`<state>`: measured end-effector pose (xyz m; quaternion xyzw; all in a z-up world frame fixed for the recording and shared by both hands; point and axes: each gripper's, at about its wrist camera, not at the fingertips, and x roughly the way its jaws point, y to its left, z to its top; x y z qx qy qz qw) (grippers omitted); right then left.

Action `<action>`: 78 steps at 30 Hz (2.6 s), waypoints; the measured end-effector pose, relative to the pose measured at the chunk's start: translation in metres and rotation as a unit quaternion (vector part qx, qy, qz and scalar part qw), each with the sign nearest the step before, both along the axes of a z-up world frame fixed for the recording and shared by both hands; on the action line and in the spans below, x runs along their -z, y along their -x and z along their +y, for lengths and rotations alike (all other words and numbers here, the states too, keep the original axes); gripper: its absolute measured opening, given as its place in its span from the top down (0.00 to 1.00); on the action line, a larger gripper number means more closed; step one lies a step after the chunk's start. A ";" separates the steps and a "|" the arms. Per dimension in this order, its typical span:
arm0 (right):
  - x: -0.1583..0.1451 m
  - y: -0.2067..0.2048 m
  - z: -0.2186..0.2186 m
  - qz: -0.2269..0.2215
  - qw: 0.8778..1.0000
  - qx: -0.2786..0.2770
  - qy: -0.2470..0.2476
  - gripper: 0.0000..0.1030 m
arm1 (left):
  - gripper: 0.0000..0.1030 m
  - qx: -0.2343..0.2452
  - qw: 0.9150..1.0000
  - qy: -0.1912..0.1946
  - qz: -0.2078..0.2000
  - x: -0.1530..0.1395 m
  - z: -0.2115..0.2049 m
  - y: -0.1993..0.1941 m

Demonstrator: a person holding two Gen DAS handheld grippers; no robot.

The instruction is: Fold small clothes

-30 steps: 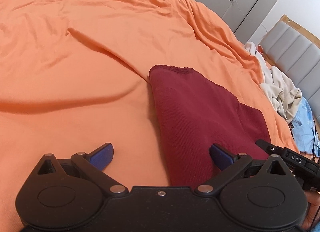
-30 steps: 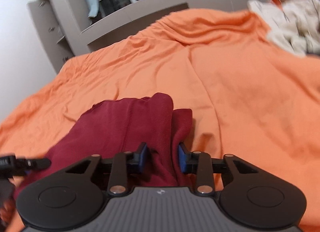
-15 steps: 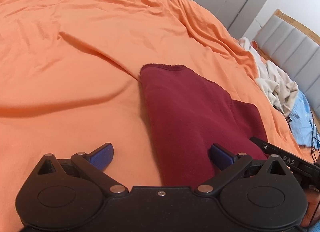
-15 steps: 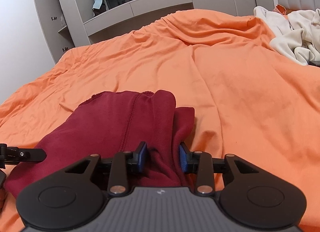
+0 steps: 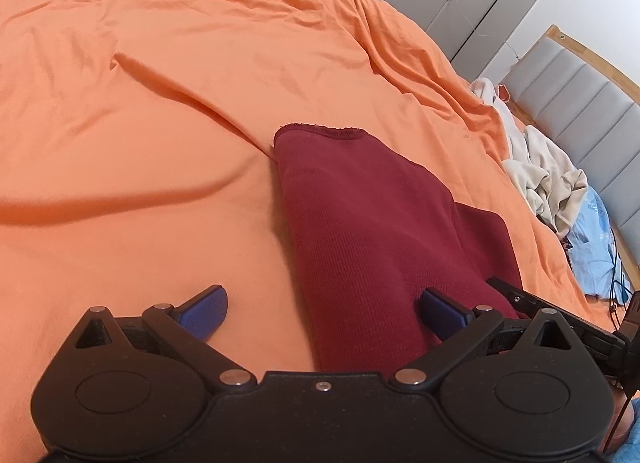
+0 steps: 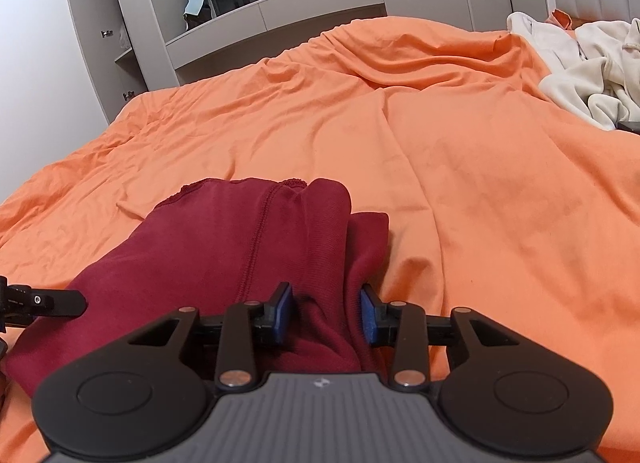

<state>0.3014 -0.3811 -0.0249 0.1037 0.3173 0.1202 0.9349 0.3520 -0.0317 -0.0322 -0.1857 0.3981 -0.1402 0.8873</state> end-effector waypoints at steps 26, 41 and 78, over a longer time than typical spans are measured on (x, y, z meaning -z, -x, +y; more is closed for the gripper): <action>-0.026 0.014 0.014 -0.064 0.998 -0.008 0.021 0.85 | 0.60 0.018 0.998 0.049 -0.021 -0.010 -0.012 -0.002; -0.069 -0.011 0.105 -0.160 0.984 -0.078 -0.010 0.86 | 0.68 0.008 0.981 -0.096 -0.170 -0.095 0.003 0.029; -0.015 -0.016 0.135 -0.022 0.992 -0.047 0.114 0.09 | 0.10 -0.080 0.976 -0.190 -0.065 -0.042 0.074 0.040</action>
